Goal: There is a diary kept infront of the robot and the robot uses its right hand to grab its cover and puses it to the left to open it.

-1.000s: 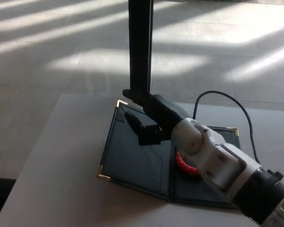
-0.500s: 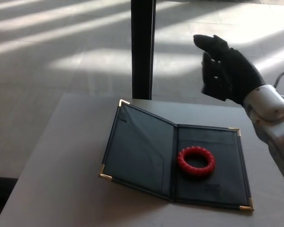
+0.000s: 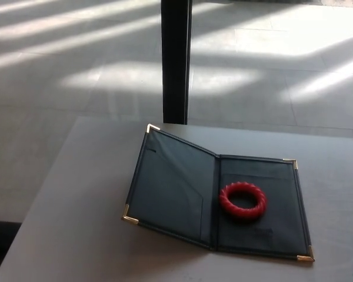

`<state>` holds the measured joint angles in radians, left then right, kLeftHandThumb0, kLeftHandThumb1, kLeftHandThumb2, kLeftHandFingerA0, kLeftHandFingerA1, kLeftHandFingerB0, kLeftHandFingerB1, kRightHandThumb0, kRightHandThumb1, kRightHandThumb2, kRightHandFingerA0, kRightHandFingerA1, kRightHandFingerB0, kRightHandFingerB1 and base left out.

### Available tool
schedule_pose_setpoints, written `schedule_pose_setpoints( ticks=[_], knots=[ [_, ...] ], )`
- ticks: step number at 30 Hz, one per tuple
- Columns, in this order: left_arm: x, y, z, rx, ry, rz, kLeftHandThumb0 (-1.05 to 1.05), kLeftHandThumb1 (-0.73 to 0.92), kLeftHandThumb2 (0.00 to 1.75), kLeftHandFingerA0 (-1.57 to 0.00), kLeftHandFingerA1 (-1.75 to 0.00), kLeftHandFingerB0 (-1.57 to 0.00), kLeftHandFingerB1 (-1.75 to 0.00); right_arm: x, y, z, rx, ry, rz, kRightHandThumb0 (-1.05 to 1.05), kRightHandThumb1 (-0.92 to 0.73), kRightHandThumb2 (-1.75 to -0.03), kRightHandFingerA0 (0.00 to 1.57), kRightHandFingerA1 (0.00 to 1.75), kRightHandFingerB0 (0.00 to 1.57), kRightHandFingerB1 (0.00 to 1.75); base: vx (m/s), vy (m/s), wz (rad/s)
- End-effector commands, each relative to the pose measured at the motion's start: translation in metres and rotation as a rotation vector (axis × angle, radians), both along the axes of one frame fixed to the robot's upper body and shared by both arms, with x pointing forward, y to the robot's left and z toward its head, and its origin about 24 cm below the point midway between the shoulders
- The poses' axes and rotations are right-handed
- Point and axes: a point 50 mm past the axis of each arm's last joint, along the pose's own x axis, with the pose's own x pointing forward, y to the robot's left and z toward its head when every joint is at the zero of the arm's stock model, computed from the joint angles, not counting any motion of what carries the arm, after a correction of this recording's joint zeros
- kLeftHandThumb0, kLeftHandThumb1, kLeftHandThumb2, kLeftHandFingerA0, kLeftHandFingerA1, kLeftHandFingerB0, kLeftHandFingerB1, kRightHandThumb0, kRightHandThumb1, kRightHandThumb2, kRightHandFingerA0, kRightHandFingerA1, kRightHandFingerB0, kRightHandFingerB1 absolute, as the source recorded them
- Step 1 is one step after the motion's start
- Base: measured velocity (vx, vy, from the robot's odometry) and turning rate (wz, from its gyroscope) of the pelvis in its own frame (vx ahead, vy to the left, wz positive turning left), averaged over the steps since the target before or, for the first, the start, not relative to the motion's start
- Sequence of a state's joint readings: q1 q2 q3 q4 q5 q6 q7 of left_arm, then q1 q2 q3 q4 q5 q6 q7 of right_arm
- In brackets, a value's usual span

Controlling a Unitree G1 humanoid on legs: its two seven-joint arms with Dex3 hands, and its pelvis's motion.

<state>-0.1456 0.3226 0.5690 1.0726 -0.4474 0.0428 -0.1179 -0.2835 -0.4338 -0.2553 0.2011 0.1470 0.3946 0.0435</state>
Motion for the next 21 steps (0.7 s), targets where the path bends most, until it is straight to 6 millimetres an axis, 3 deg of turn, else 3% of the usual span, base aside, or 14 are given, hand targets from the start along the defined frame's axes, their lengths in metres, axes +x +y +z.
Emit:
schedule_pose_setpoints(
  ticks=[1, 3, 6, 8, 9, 10, 11, 12, 13, 15, 21],
  knots=[
    [-0.029, 0.033, 0.014, 0.117, 0.0, 0.079, -0.71, 0.92, 0.68, -0.43, -0.55, -0.37, -0.47, -0.245, -0.17, 0.046, -0.152, -0.466, -0.796, -0.83, -0.92, -0.76, 0.07, 0.67, 0.2, 0.49, 0.0, 0.0, 0.0],
    [-0.03, 0.033, 0.014, 0.124, 0.007, 0.083, -0.71, 0.92, 0.68, -0.43, -0.55, -0.37, -0.47, -0.25, -0.173, 0.045, -0.162, -0.463, -0.817, -0.83, -0.92, -0.76, 0.07, 0.67, 0.2, 0.49, 0.0, 0.0, 0.0],
    [-0.032, 0.034, 0.014, 0.124, 0.014, 0.088, -0.72, 0.92, 0.68, -0.43, -0.54, -0.37, -0.46, -0.277, -0.182, 0.045, -0.145, -0.541, -0.892, -0.83, -0.92, -0.73, 0.11, 0.72, 0.26, 0.5, 0.0, 0.0, 0.0],
    [-0.032, 0.034, 0.014, 0.122, 0.018, 0.094, -0.72, 0.92, 0.68, -0.43, -0.55, -0.38, -0.47, -0.296, -0.186, 0.045, -0.174, -0.545, -0.966, -0.8, -0.92, -0.71, 0.04, 0.76, 0.18, 0.58, 0.0, 0.0, 0.0],
    [-0.032, 0.034, 0.014, 0.121, 0.017, 0.094, -0.72, 0.92, 0.68, -0.43, -0.55, -0.38, -0.47, -0.3, -0.187, 0.043, -0.179, -0.553, -0.976, -0.39, -0.57, -1.15, 0.03, 0.57, 0.0, 0.54, 0.0, 0.0, 0.0],
    [-0.032, 0.035, 0.014, 0.125, 0.019, 0.096, -0.72, 0.92, 0.67, -0.45, -0.55, -0.4, -0.47, -0.303, -0.188, 0.039, -0.176, -0.545, -0.993, -0.39, -0.54, -1.13, 0.02, 0.57, 0.0, 0.54, 0.0, 0.0, 0.0],
    [-0.032, 0.035, 0.014, 0.127, 0.021, 0.098, -0.71, 0.72, 1.08, -0.42, -0.63, -0.36, -0.57, -0.304, -0.189, 0.036, -0.179, -0.535, -1.003, -0.81, -0.92, -0.69, 0.01, 0.75, 0.04, 0.39, 0.0, 0.0, 0.0],
    [-0.032, 0.035, 0.014, 0.127, 0.022, 0.1, -0.72, 0.92, 0.68, -0.46, -0.55, -0.41, -0.47, -0.305, -0.191, 0.031, -0.184, -0.505, -1.026, -0.79, -0.92, -0.72, 0.1, 0.77, 0.12, 0.54, 0.0, 0.0, 0.0],
    [-0.031, 0.034, 0.014, 0.126, 0.023, 0.103, -0.72, 0.92, 0.68, -0.46, -0.55, -0.41, -0.47, -0.305, -0.192, 0.027, -0.183, -0.468, -1.055, -0.79, -0.92, -0.72, 0.1, 0.77, 0.12, 0.54, 0.0, 0.0, 0.0],
    [-0.031, 0.033, 0.013, 0.118, 0.015, 0.103, -0.72, 0.92, 0.67, -0.42, -0.55, -0.38, -0.47, -0.302, -0.19, 0.014, -0.148, -0.444, -1.059, -0.83, -0.92, -0.72, 0.11, 0.77, 0.27, 0.59, 0.0, 0.0, 0.0],
    [-0.032, 0.033, 0.012, 0.114, 0.017, 0.111, -0.72, 0.92, 0.67, -0.42, -0.55, -0.38, -0.47, -0.294, -0.179, -0.032, -0.106, -0.208, -1.022, -0.79, -0.92, -0.71, 0.1, 0.71, 0.23, 0.53, 0.0, 0.0, 0.0]
  ],
)
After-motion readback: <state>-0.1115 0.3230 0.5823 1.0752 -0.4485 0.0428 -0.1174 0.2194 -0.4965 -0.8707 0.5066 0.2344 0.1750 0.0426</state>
